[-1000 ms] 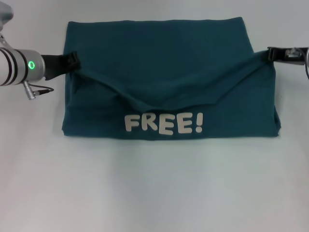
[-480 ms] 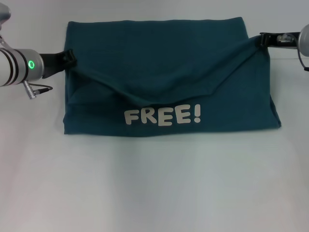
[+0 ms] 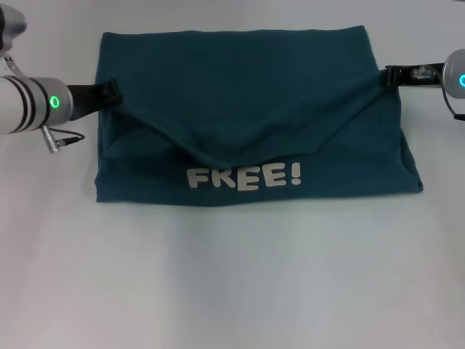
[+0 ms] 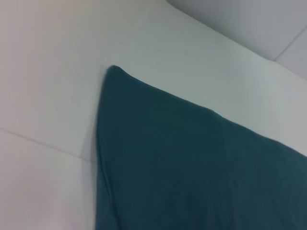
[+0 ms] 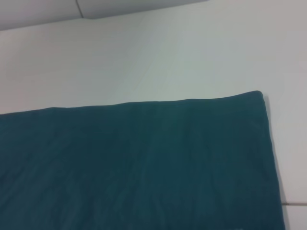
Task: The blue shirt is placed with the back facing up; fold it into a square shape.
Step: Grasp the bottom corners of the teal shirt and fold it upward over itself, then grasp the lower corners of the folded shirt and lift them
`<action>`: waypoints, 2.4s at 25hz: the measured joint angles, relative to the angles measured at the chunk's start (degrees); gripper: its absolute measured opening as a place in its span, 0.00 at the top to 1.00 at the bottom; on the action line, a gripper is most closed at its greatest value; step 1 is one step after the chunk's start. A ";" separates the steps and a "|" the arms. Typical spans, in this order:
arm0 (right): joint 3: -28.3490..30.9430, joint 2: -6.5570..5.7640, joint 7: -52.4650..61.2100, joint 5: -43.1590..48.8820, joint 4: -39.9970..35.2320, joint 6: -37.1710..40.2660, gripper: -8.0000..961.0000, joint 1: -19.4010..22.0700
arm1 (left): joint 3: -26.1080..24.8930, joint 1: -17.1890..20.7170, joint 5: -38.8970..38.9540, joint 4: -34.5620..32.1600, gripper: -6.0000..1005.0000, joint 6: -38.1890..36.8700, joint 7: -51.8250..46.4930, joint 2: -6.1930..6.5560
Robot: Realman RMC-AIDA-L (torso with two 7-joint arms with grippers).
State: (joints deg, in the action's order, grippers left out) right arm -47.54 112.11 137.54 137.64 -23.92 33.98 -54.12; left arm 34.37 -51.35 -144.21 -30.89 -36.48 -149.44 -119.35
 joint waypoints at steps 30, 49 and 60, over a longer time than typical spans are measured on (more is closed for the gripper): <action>6.63 -2.83 -8.45 -19.62 -11.02 40.86 0.27 17.14 | -6.83 18.57 17.18 -12.54 0.38 -33.70 10.42 1.70; 10.85 -0.40 -17.69 -21.70 -11.07 44.92 0.15 23.28 | -3.69 20.09 19.65 -7.48 0.39 -24.53 24.13 0.03; 10.97 -0.73 -17.38 -22.01 -11.06 44.58 0.15 23.13 | 1.43 18.70 19.50 -3.73 0.39 -20.33 24.01 -0.07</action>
State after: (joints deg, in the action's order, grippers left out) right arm -36.56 111.38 120.16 115.63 -34.98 78.56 -31.00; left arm 35.80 -32.66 -124.71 -34.62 -56.82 -125.43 -119.42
